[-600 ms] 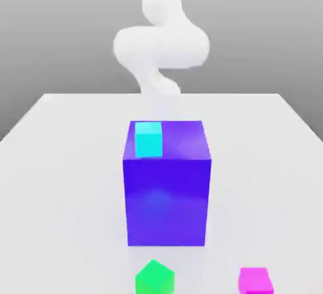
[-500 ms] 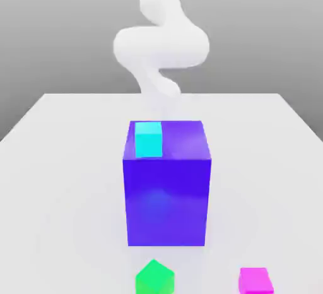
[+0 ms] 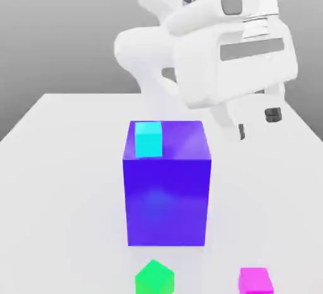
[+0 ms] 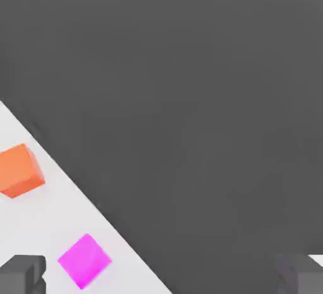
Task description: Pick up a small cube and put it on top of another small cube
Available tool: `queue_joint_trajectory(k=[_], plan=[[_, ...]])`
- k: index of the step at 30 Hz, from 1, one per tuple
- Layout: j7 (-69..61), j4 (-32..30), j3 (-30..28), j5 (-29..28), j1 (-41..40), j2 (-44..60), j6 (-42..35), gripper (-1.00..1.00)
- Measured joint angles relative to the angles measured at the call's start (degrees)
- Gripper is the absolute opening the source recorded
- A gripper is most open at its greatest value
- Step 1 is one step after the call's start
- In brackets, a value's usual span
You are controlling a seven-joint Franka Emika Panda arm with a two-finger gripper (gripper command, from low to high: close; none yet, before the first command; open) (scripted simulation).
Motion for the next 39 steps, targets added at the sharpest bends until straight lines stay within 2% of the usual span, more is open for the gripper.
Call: queue_joint_trajectory(k=[6, 13, 17, 18, 25, 29, 30, 39], plan=[[-12.52, -0.15, 1.39, 0.02, 2.2, 11.31, 3.71, 0.0], [-22.34, -0.59, 2.85, -6.75, 3.48, 23.43, 8.67, 0.0], [-24.32, 0.81, 3.95, -6.78, 2.97, 31.55, 14.51, 0.0], [-24.58, 1.2, 4.39, -6.5, 2.61, 33.46, 15.96, -1.0], [-24.69, 1.28, 4.39, -6.43, 2.64, 33.79, 16.08, -1.0], [-23.6, -0.22, 3.31, -7.8, 3.42, 26.68, 10.57, -1.0], [-23.83, 0.31, 3.81, -6.52, 2.96, 25.5, 9.9, -1.0], [-36.54, -0.56, 3.99, -6.27, -3.15, 25.81, 6.0, -1.0]])
